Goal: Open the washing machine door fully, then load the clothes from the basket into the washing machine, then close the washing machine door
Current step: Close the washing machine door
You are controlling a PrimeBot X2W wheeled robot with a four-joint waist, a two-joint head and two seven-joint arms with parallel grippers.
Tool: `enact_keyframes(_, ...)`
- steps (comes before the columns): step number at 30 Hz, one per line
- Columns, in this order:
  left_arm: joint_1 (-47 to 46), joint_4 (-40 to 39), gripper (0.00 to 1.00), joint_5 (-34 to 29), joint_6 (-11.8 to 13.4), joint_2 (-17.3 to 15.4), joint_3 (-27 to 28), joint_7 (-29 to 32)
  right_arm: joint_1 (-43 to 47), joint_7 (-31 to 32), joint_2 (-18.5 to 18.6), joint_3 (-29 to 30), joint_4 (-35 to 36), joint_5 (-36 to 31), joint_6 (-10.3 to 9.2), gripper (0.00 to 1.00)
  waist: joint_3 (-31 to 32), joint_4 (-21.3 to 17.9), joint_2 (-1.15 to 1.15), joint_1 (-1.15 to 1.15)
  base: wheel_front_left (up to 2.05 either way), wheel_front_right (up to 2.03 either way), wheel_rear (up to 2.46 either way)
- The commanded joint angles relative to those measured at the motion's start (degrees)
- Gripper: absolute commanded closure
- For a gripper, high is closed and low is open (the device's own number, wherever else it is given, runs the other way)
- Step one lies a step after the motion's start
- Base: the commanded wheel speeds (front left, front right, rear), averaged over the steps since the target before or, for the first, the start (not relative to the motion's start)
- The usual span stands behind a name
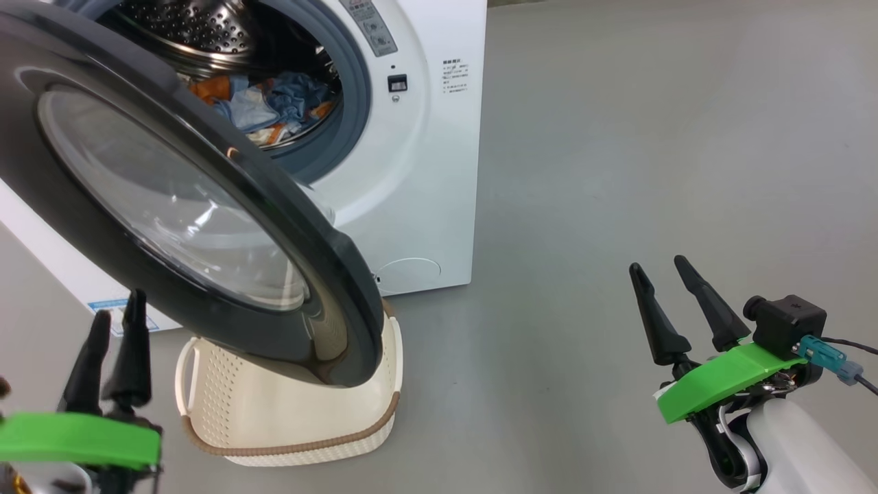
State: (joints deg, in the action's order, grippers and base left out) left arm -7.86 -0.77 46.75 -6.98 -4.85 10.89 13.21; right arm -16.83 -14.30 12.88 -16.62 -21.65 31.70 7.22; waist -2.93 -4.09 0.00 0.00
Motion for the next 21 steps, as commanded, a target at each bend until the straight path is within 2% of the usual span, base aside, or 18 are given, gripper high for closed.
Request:
enact_keyframes(1, 0.23, -0.84, 0.0, -3.49, -0.4, -2.48, 0.36, -4.02, 0.2, -0.7, 0.79, -0.75, 1.53, -0.79, 0.26, 0.0, 0.11, 0.0, 0.0, 0.0, 0.0, 0.0, 0.0)
enact_keyframes(11, 3.23, 5.38, 0.0, -13.41, -0.49, -4.19, -5.33, -20.31, 0.55, -0.7, 1.14, -0.76, 1.82, -0.84, 0.26, 0.0, 0.15, -0.21, 0.0, 0.0, 0.0, 0.0, 0.0)
enact_keyframes(21, 2.65, 10.12, 0.0, -18.08, -0.29, -4.14, -8.16, -25.51, 0.53, -0.7, 1.78, -0.39, 1.86, -1.21, 0.26, 0.0, -0.21, 0.19, 0.0, 0.0, 0.0, 0.0, 0.0)
